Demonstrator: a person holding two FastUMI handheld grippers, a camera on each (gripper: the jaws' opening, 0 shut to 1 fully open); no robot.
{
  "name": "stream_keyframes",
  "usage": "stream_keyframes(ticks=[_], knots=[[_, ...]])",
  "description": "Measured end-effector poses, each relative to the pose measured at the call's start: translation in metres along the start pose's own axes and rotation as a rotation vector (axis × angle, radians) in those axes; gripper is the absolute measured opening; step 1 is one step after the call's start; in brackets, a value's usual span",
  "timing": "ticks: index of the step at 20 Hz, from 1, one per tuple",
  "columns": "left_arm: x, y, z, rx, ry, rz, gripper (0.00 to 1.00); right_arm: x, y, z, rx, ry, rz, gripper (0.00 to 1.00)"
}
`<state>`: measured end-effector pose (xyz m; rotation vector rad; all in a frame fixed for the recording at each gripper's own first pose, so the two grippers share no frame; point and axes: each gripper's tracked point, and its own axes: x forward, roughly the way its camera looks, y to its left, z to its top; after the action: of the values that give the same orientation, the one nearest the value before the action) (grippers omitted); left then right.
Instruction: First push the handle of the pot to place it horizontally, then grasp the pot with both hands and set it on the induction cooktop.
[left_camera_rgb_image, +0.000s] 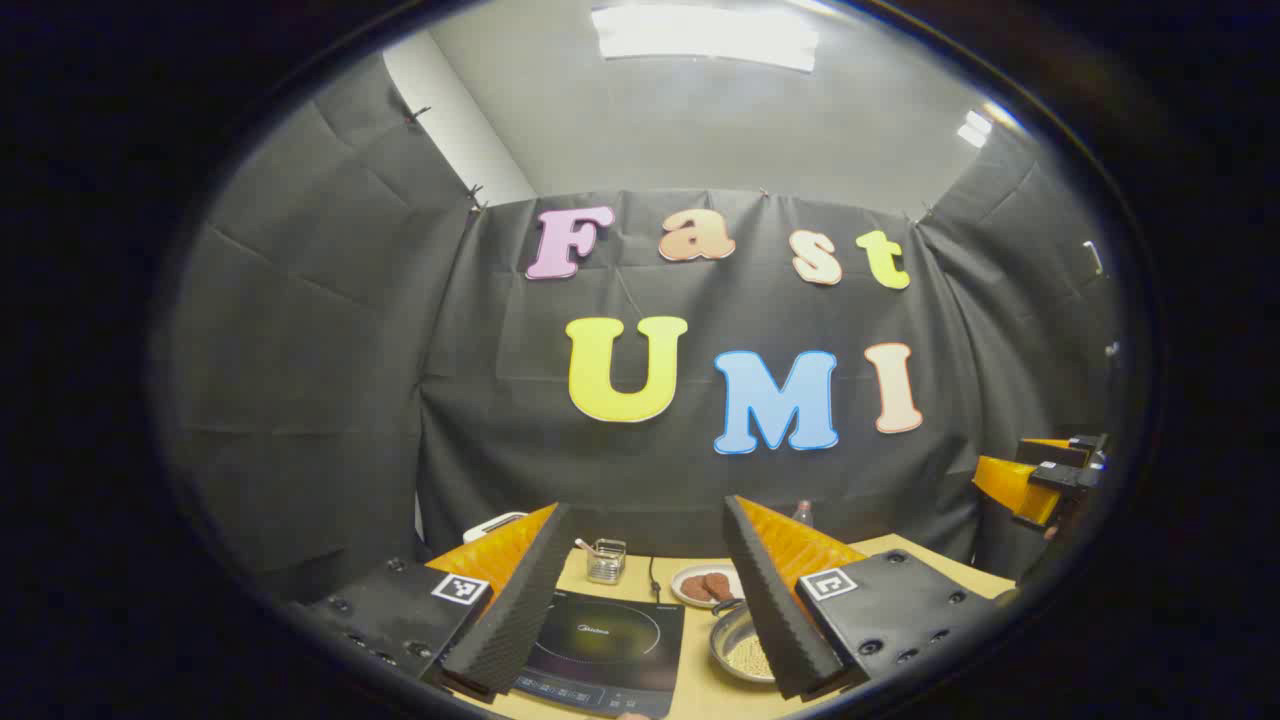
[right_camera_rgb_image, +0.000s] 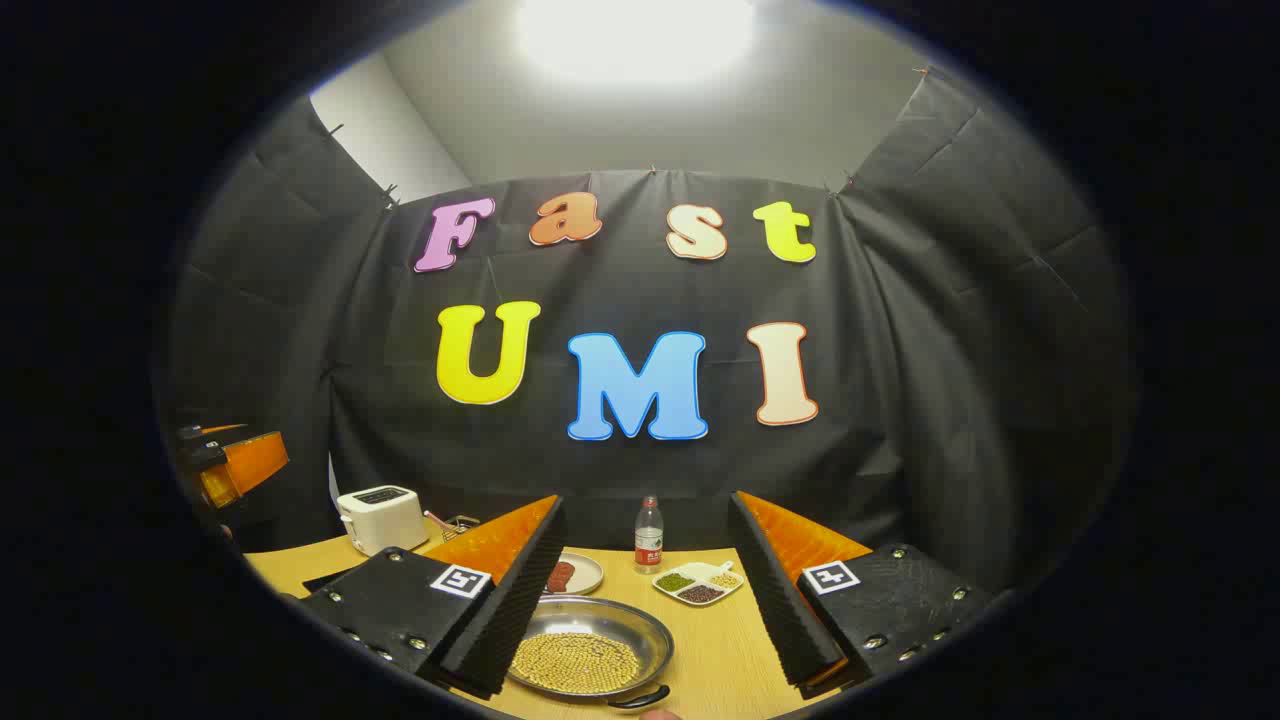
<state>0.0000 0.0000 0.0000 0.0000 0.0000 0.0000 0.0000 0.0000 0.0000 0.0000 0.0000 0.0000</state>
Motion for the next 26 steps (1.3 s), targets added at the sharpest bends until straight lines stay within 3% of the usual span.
stream_keyframes(ticks=[16,26], knots=[[-0.007,-0.005,0.002,-0.008,-0.003,-0.031,1.0,-0.016,-0.009,0.019,0.007,-0.055,-0.028,0.98],[-0.014,-0.031,0.007,0.039,-0.013,-0.041,0.97,-0.016,-0.03,0.005,0.013,-0.004,-0.027,0.98]])
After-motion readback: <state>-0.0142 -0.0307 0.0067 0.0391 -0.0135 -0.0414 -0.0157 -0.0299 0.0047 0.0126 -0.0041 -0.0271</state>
